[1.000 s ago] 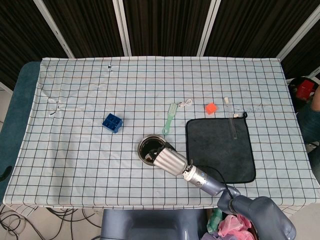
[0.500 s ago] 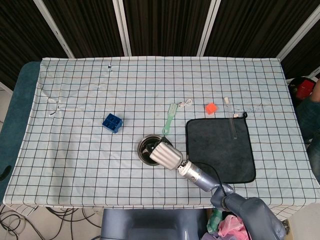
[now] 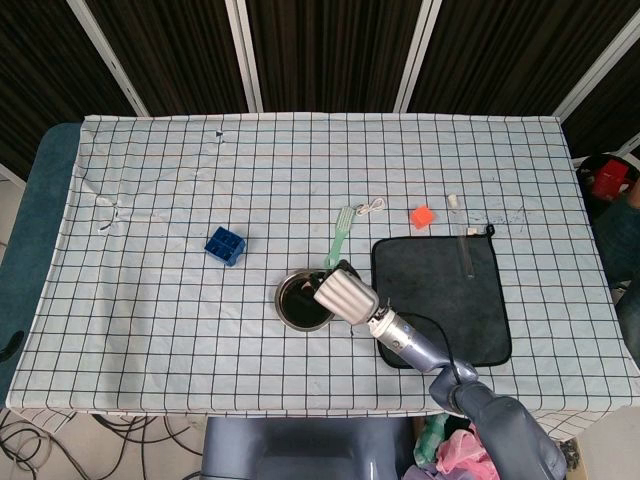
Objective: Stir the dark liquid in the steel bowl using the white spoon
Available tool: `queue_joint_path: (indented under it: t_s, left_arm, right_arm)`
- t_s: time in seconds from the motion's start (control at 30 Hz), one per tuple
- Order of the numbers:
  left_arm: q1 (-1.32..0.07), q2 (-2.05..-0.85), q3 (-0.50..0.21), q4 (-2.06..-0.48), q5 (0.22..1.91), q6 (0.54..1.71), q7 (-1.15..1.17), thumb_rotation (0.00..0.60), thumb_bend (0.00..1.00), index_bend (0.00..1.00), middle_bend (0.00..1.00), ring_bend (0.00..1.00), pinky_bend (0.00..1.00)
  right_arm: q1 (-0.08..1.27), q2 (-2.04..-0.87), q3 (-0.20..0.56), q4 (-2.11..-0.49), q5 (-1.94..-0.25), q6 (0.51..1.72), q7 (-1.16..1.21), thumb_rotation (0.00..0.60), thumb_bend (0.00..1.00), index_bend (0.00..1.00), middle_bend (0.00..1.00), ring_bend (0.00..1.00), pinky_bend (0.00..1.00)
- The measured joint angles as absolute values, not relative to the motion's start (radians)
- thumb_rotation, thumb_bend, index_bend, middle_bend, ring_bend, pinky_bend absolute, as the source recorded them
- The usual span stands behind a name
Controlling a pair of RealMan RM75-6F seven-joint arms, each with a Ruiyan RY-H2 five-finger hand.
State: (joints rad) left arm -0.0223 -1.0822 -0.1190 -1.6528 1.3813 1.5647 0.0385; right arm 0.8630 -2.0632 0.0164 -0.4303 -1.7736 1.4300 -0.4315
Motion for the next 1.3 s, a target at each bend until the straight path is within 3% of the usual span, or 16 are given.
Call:
queue_joint_path:
  t_s: [0.47, 0.87, 1.3]
  left_arm:
    - [-0.021, -1.085, -0.120, -1.654, 1.378, 1.568, 0.049, 0.600, 0.22, 0.10, 0.01, 0.00, 0.02]
    - [-0.021, -1.085, -0.118, -1.658, 1.378, 1.567, 0.056, 0.600, 0.22, 0.10, 0.01, 0.00, 0.02]
    - [-0.021, -1.083, -0.118, -1.658, 1.377, 1.564, 0.053, 0.600, 0.22, 0.10, 0.01, 0.00, 0.02]
  right_arm:
    - [0.813, -1.999, -0.024, -0.489, -1.786, 1.482, -0.438, 0.600, 0.41, 0.81, 0.89, 1.00, 1.00]
    - [0.788, -1.945, -0.058, -0.635, -1.827, 1.523, -0.480, 0.600, 0.41, 0.81, 0.89, 1.00, 1.00]
    - [0.815, -1.960, -0.025, -0.702, -1.836, 1.491, -0.513, 0.600, 0.41, 0.81, 0.89, 1.00, 1.00]
